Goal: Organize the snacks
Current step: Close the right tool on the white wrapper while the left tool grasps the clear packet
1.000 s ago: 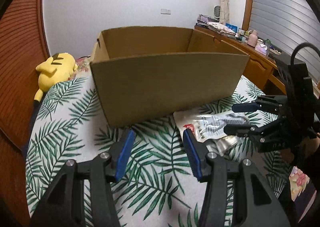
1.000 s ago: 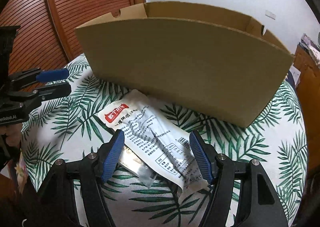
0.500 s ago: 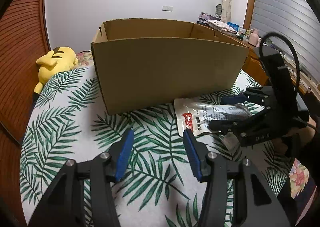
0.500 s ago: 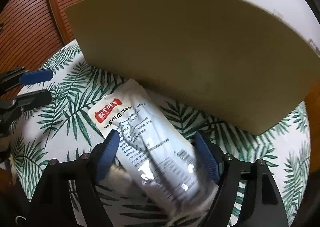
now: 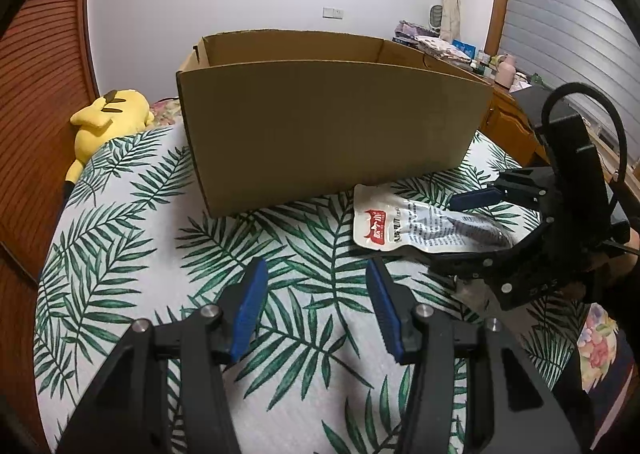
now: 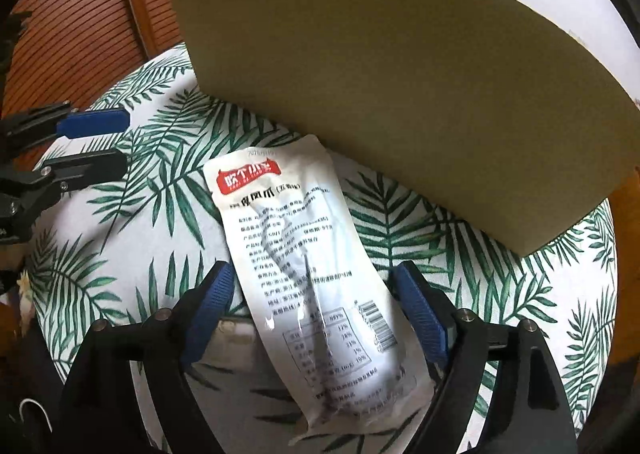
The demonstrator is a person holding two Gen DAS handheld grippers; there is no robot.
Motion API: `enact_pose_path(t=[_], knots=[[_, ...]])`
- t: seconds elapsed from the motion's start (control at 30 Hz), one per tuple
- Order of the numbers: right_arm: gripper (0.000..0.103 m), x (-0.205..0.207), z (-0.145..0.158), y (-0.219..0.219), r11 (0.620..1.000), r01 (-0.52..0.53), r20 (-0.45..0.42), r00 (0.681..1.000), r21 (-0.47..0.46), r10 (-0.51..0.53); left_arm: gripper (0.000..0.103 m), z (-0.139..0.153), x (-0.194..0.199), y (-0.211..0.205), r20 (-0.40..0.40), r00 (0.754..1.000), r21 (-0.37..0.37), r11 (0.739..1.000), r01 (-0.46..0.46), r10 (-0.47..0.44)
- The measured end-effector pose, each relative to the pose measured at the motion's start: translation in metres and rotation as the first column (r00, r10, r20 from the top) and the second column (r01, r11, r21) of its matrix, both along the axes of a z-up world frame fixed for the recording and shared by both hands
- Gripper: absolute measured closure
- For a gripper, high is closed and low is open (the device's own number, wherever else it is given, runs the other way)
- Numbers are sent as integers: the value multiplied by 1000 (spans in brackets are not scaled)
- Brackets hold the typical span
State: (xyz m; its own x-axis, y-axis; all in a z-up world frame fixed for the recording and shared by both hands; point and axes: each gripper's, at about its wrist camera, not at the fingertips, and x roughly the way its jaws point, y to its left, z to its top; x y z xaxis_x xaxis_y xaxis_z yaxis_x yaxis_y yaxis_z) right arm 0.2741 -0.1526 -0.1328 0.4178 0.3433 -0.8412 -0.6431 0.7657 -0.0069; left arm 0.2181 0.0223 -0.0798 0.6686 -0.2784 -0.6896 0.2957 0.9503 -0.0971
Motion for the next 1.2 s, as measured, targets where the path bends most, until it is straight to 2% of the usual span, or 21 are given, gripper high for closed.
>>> enact_pose_path(t=[0.3,0.47,0.63,0.7,1.2], knots=[[18,2,1,-1,1000,7,2,1000,6,-7,52,-2,-5,-9,-6,1000,-2,1000,16,-16],[32,-2,4,-1,1000,-6,2,1000,11,6,52,-2,-9,-14,-9,1000,-1,1000,27,-27],[54,-14,15,6,1000,-21,49,999,2,20,52,-3,-11,-16,-15,1000,-4,1000,27,-27],[59,-15,19,5,1000,-17,52,999,19,16,52,-3,-13,-18,-17,999,-3,1000,29,-29],[60,-23,36,-24,994,25,48,998,105,-30,52,-3,-16,-29,-26,998,2,999,48,-48]])
